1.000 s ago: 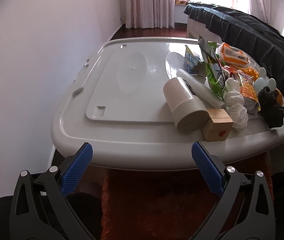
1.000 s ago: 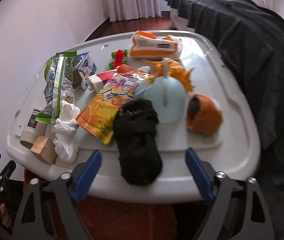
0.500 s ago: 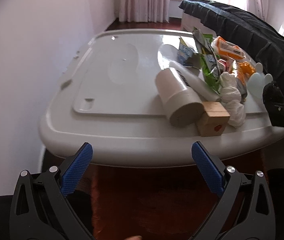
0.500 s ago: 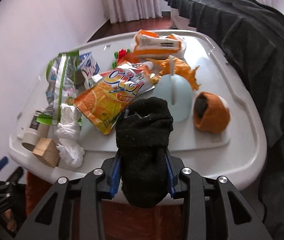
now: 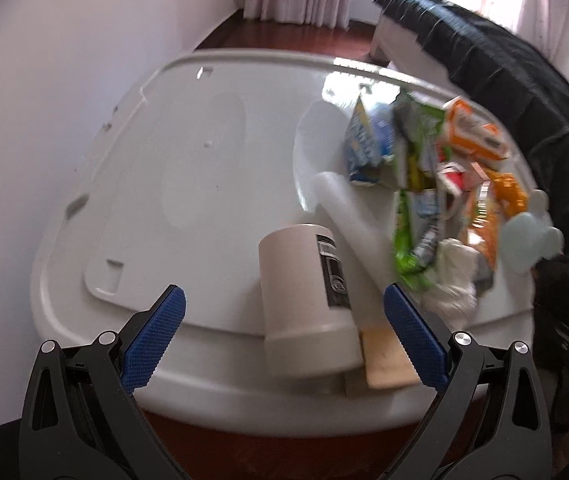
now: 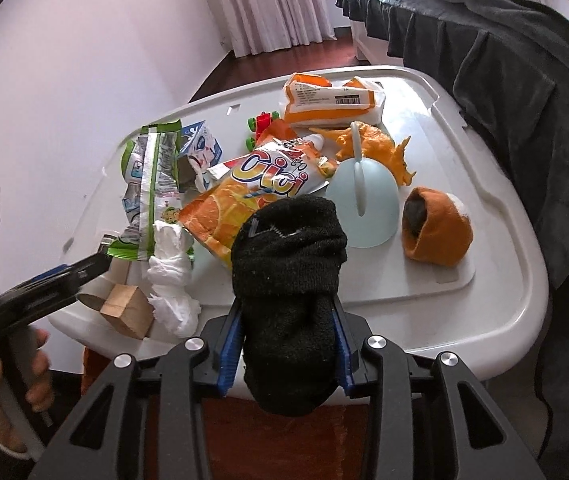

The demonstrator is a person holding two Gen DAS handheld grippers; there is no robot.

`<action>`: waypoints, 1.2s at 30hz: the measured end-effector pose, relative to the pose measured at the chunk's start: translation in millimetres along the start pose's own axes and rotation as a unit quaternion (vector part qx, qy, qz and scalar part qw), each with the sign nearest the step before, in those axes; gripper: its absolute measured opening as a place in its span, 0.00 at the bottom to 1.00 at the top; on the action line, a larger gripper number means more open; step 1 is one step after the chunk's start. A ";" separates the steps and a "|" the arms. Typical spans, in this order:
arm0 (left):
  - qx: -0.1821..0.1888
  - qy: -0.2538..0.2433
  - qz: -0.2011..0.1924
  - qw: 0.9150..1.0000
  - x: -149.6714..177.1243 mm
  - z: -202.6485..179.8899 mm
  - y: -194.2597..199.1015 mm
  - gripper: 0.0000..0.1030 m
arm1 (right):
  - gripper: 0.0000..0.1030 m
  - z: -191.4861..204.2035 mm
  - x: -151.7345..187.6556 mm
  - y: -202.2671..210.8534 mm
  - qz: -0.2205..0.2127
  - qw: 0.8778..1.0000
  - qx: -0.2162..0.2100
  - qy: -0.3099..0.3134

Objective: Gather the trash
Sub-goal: 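Grasp the black sock with the right tool while the left tool grasps the white cylinder, then lower both held items into the orange-lined bin and open both tools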

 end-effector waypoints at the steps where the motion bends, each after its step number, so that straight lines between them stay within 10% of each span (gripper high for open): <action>1: -0.004 0.004 0.009 1.000 -0.3 1.6 -6.7 0.94 | 0.37 0.0 -0.2 0.1 0.000 1.000 -0.001 -0.001; 9: -0.050 -0.009 0.017 0.999 0.5 16.7 -40.3 0.87 | 0.37 1.6 -5.6 -0.5 -0.005 1.000 -0.006 -0.004; 11: -0.045 -0.016 -0.003 0.999 -3.8 15.8 -35.6 0.46 | 0.37 4.1 -5.3 -1.3 -0.004 1.000 -0.004 0.003; 26: 0.010 -0.065 -0.108 0.992 30.8 7.9 96.4 0.46 | 0.37 49.7 0.2 18.6 -0.048 0.996 -0.026 0.065; 36: 0.031 -0.086 -0.087 0.992 119.1 8.6 110.3 0.46 | 0.37 69.8 92.5 46.8 -0.051 0.997 -0.033 0.051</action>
Point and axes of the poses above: each gripper's, at about its wrist camera, not at the fingertips, and y roughly against the way its jaws point, z to its left, x to its underside, the point moved 10 cm from there along -y, roughly the way its jaws point, and after that the axes turned 5 degrees about y, right-handed, at the moved point
